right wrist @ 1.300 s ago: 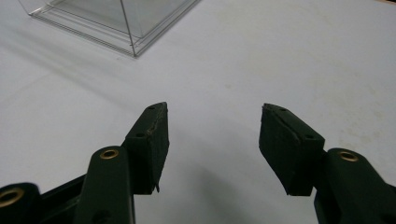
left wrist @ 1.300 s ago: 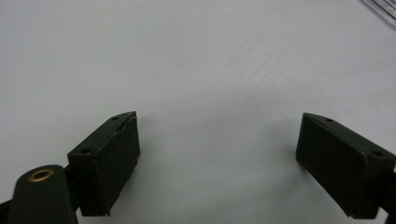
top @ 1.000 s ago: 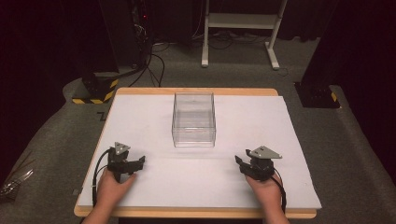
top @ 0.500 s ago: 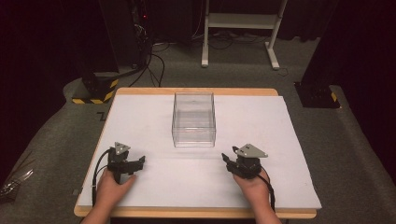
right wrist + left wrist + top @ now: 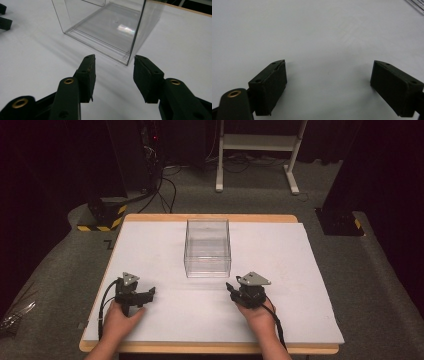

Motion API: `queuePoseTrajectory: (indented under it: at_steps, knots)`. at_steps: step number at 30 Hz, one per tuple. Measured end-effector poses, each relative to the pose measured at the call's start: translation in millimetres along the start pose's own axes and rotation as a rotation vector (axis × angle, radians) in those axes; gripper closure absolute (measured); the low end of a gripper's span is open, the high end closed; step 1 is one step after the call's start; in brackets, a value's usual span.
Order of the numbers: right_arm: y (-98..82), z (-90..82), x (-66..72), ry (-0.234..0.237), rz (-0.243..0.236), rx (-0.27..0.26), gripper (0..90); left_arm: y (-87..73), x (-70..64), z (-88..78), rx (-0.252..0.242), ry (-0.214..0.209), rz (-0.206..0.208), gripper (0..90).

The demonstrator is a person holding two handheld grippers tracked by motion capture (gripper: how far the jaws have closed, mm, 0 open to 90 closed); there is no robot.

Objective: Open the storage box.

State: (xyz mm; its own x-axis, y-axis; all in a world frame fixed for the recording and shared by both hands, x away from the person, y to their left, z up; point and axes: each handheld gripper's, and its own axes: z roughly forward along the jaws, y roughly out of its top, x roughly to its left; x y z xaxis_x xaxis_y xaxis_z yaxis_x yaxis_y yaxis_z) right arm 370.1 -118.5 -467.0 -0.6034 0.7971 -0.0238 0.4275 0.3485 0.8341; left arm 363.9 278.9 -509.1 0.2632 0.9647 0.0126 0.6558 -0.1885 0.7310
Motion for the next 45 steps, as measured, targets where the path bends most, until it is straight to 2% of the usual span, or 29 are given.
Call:
queuePoseTrajectory:
  at_steps: [9,12,17,20,27,36,40,45]
  knots:
    - [7.8,8.9,6.4,0.035,-0.004,-0.028,50.9,0.1,0.1,0.0,0.001,-0.001,0.0,13.9]
    - [10.9,11.6,8.3,0.046,-0.024,-0.041,50.8,0.1,0.1,0.0,0.001,-0.001,0.001,13.8]
    - [16.2,19.1,5.7,0.094,-0.02,-0.067,49.3,0.0,0.1,0.0,0.001,-0.001,0.001,13.8]
    - [17.2,22.5,5.3,0.113,-0.018,-0.066,48.4,0.0,0.0,0.0,0.0,0.0,0.001,13.8]
    - [24.4,30.0,4.6,0.13,-0.039,-0.076,48.2,-0.1,-0.1,0.0,-0.001,0.001,0.002,13.9]
    - [37.5,34.2,1.5,0.14,-0.033,-0.089,50.1,-0.1,-0.2,0.0,-0.002,0.002,0.0,14.0]
    - [40.5,39.6,-0.7,0.168,-0.014,-0.095,51.5,-0.1,-0.2,0.0,-0.002,0.001,0.0,13.9]
    - [43.0,47.6,-2.4,0.178,-0.008,-0.102,48.5,-0.1,-0.2,0.0,-0.002,0.001,0.0,13.9]
